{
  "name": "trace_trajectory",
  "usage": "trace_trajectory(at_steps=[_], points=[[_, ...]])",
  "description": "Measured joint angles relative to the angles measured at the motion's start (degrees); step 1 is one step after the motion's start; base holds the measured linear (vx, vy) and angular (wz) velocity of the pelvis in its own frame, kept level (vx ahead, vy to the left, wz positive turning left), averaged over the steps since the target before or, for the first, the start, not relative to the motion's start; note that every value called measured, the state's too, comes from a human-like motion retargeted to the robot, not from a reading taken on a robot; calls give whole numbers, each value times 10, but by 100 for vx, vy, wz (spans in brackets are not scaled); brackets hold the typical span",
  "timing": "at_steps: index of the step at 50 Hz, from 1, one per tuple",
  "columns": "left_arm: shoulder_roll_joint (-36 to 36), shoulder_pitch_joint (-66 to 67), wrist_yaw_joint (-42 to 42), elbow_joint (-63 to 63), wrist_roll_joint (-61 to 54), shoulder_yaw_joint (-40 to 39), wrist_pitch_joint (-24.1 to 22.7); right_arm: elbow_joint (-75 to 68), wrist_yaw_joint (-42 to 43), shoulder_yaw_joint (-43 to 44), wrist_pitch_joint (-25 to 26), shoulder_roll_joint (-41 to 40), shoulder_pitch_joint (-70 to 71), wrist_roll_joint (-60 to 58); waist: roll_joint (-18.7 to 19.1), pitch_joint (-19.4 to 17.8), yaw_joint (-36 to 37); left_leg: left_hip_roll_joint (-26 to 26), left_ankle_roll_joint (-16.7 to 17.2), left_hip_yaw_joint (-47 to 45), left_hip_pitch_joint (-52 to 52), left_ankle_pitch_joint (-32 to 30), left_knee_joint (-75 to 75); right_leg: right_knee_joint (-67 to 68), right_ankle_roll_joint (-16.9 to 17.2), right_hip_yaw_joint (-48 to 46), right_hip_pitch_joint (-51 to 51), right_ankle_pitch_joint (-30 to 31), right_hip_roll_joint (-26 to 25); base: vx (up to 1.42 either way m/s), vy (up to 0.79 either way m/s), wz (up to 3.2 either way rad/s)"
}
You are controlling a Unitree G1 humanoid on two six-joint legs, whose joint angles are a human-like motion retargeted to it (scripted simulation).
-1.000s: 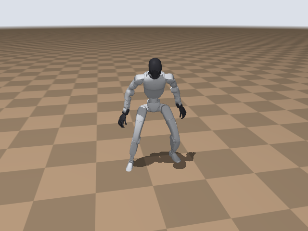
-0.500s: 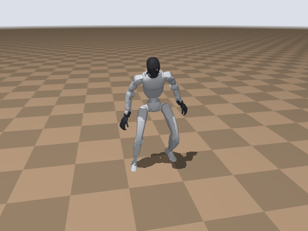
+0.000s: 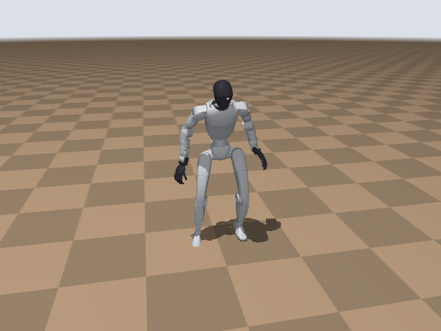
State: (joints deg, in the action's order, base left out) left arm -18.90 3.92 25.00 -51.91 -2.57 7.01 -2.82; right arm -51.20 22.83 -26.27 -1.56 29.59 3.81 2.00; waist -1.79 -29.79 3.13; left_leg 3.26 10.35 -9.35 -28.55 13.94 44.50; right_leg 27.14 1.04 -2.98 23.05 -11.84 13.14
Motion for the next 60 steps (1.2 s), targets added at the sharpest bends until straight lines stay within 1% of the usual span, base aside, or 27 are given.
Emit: trace_trajectory(at_steps=[2,5,7,9,13,15,17,18,20,23,25,27,29,30,31,33,35,37,39,40,43,45,48,53,55,58,60], points=[[-1,13,5,11,9,-8,-3,9,2,-6,-1,8,8,-6,-6,0,-2,51,-13,-33,-25,35,100,24,18,9,11,9,21,-3,40,22],[-8,22,8,11,39,-13,-3,8,10,-7,-4,17,26,2,-8,0,10,151,-51,-71,-30,90,186,11,4,24,10,1,30,-5,44,-36],[-15,18,4,-3,58,-10,-1,0,14,7,-4,17,31,14,2,0,16,189,-70,-57,-20,113,174,-2,6,32,12,19,27,-9,51,-33],[-22,8,4,-20,73,-3,4,-5,15,25,-4,16,27,19,8,0,13,199,-76,-47,8,118,102,-20,19,32,8,39,35,-9,57,2],[-37,-15,3,-43,86,29,4,-6,9,61,1,15,-7,10,16,0,0,165,-65,-31,89,51,-97,-66,28,28,-12,65,65,-9,66,19],[-49,-24,-2,-42,82,56,2,-7,9,69,3,11,-31,18,14,0,-6,153,-42,-35,73,48,-67,-60,17,18,-14,38,88,-6,65,23],[-61,-32,-7,-38,85,80,-12,-2,20,72,-26,5,-61,27,26,0,-8,168,-12,-36,27,69,21,49,-12,-3,26,-31,100,-3,63,30],[-66,-41,-7,-36,77,91,-13,-4,20,74,-27,5,-70,29,35,0,-11,160,-8,-34,20,72,21,86,-24,-12,39,-49,103,-11,63,58],[-67,-62,-6,-34,52,113,-1,2,10,78,-7,14,-85,22,48,0,-21,116,-28,-35,29,63,-36,152,-37,-7,61,-78,97,-16,60,69],[-53,-60,4,-43,25,99,-3,-13,16,67,-7,12,-67,-5,55,0,-22,86,-61,-54,40,50,-72,257,-28,19,100,-119,23,-10,49,0],[-40,-52,7,-52,6,83,3,-20,14,61,11,14,-44,-25,44,0,-22,46,-55,-74,63,21,-127,203,8,18,87,-104,-10,-10,43,-21],[-30,-36,4,-59,7,66,2,-14,22,55,16,13,-20,-32,20,0,-28,15,-22,-77,39,1,-87,73,35,22,47,-55,-16,-7,39,-6],[-27,-19,-2,-66,17,55,7,-3,32,42,16,15,5,-26,2,0,-34,10,18,-65,-12,-10,13,16,9,26,30,-35,6,-7,41,-2],[-25,-11,-5,-71,22,54,8,2,36,34,13,19,17,-22,0,0,-37,19,34,-59,-38,-12,70,29,-12,30,37,-36,19,-4,46,-13],[-23,-3,-4,-77,32,50,-3,8,45,24,0,23,28,-22,5,0,-37,57,33,-65,-62,2,140,68,-2,38,59,-29,22,-3,48,-27],[-21,1,2,-91,48,48,-9,10,54,10,-2,29,51,-22,6,0,-30,125,9,-86,-82,31,220,69,15,56,73,-9,29,-8,48,-52],[-26,0,7,-101,76,52,-11,15,63,-2,-7,36,61,-12,4,0,-8,186,-21,-94,-80,63,254,33,5,74,72,2,30,-12,50,-86],[-36,-1,15,-110,92,55,-15,8,73,-5,-12,25,63,7,1,0,5,214,-44,-70,-62,92,230,0,-3,91,65,27,29,-11,54,-75],[-49,-5,17,-116,104,57,-17,20,68,6,-17,17,38,17,-1,0,10,221,-58,-40,-30,110,156,-29,14,97,54,54,35,-10,58,-27],[-56,-8,17,-119,106,57,-16,25,62,14,-17,11,22,20,-2,0,8,219,-60,-28,-8,111,102,-41,23,96,48,63,41,-9,61,-3],[-74,-28,21,-129,86,66,-16,24,45,39,-10,-11,-22,16,-5,0,-3,189,-47,11,68,57,-64,-63,18,78,25,58,63,-9,64,14],[-87,-49,14,-128,74,85,-16,35,35,44,-9,-11,-64,16,-4,0,-12,178,-29,25,49,60,-36,-42,14,66,25,37,81,-7,62,52],[-106,-96,30,-123,74,118,-28,3,47,50,-31,-29,-94,16,6,0,-16,171,10,38,-9,81,51,120,-7,59,80,-31,86,-6,55,80],[-89,-145,58,-82,40,120,-25,-17,51,54,-34,-23,-101,11,34,0,-4,107,-36,34,-9,68,-12,302,-34,27,124,-115,35,-9,45,67],[-71,-131,55,-66,31,102,-25,-10,50,54,-37,-13,-87,3,37,0,0,85,-44,16,8,51,-52,286,-19,-11,110,-127,6,-3,36,14],[-46,-90,28,-61,41,81,-28,3,45,53,-36,-2,-48,-10,16,0,4,41,-23,-19,20,27,-74,110,22,-38,51,-70,-25,-1,33,-6],[-34,-64,-1,-70,55,73,-22,8,43,41,-35,3,-12,-5,1,0,11,26,6,-27,4,17,-32,46,1,-27,28,-52,-15,-1,33,-31]])
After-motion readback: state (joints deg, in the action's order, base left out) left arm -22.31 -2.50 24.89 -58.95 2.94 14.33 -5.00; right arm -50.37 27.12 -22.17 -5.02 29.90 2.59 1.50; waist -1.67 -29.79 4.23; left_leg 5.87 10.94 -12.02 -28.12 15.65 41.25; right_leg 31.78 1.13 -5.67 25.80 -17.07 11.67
